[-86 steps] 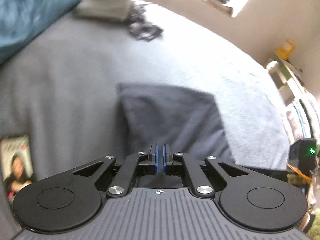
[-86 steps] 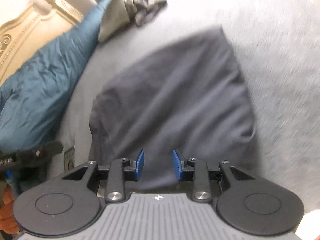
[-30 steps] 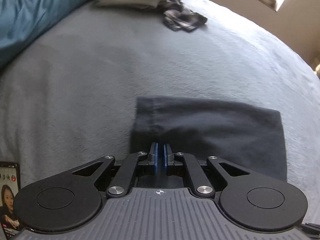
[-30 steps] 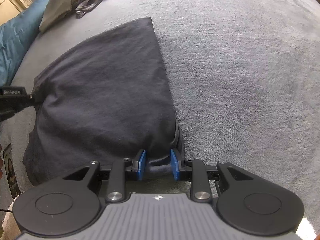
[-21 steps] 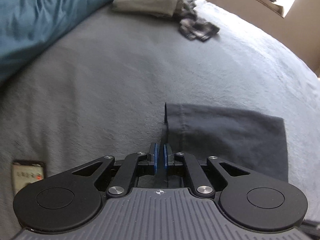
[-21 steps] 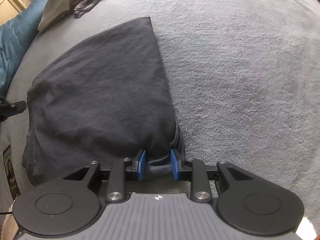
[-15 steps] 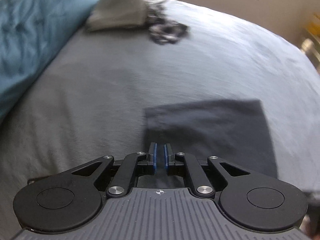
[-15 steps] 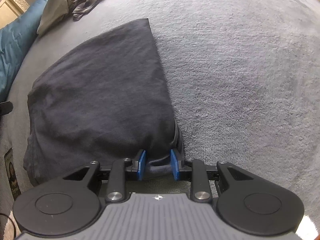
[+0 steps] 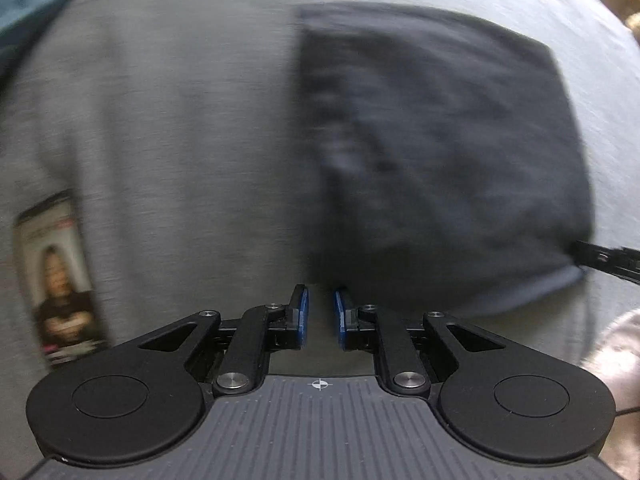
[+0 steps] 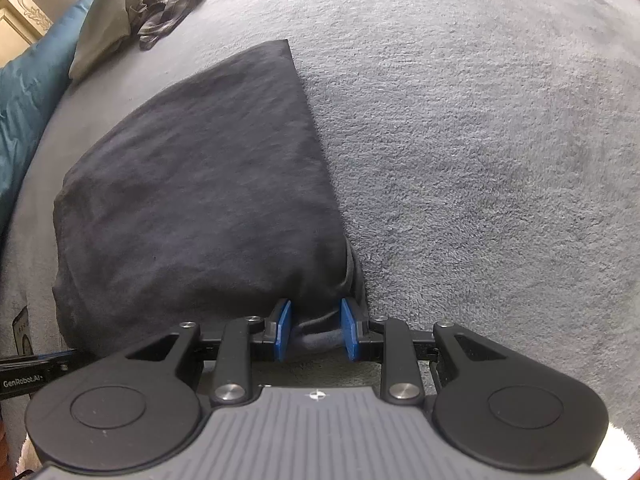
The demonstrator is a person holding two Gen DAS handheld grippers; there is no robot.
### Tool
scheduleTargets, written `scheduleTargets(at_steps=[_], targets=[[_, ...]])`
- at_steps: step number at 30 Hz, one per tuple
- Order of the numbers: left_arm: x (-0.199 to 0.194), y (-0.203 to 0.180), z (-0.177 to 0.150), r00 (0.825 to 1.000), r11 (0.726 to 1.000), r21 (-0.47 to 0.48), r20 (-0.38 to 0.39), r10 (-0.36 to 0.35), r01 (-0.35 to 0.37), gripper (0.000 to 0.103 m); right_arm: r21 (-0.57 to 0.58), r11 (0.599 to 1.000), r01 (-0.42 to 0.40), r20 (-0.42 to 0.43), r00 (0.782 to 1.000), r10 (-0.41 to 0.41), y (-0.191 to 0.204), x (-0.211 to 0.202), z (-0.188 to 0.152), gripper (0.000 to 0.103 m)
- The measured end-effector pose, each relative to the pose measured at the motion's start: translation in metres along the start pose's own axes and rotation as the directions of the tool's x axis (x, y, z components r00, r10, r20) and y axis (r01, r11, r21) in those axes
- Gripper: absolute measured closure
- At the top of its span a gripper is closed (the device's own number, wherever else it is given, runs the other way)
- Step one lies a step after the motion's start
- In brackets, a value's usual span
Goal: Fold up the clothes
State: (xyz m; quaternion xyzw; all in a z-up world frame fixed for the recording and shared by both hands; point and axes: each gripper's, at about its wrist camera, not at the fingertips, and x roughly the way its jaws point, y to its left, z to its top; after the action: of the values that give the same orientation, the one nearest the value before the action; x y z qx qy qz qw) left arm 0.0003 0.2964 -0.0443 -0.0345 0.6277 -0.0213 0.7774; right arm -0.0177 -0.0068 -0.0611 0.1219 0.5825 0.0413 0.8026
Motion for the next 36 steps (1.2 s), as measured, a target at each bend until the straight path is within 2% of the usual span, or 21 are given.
scheduleTargets(at_steps=[5,10,14,19,25,36], targets=[[-0.031,0.011,0.003,0.996,1.0,-0.025,0.084,0.009,-0.007,0.09,0.0,1.0,0.005,0.001,1.0,-0.005,0.001,0.0,0.0,0.074],[-0.051,-0.014,0.014,0.986,0.997,0.021,0.151,-0.071,0.068,0.089,0.001,1.0,0.009,0.003,1.0,-0.009,0.002,0.0,0.0,0.074],[-0.042,-0.043,0.02,0.983,0.992,0.06,0.144,-0.118,0.111,0.088,-0.001,1.0,0.014,0.004,1.0,-0.014,0.003,-0.001,-0.001,0.074],[-0.018,-0.066,0.016,0.988,0.994,0.064,0.115,-0.1,0.093,0.087,-0.003,1.0,0.02,0.004,1.0,-0.02,0.003,-0.001,-0.001,0.074],[0.005,-0.069,0.015,0.994,0.996,0.061,0.082,-0.072,0.067,0.086,-0.013,1.0,0.027,0.005,1.0,-0.027,0.003,-0.001,-0.002,0.074],[0.008,-0.069,0.016,0.995,0.996,0.056,0.072,-0.067,0.063,0.085,-0.021,0.999,0.032,0.004,0.999,-0.032,0.002,0.0,-0.001,0.074]])
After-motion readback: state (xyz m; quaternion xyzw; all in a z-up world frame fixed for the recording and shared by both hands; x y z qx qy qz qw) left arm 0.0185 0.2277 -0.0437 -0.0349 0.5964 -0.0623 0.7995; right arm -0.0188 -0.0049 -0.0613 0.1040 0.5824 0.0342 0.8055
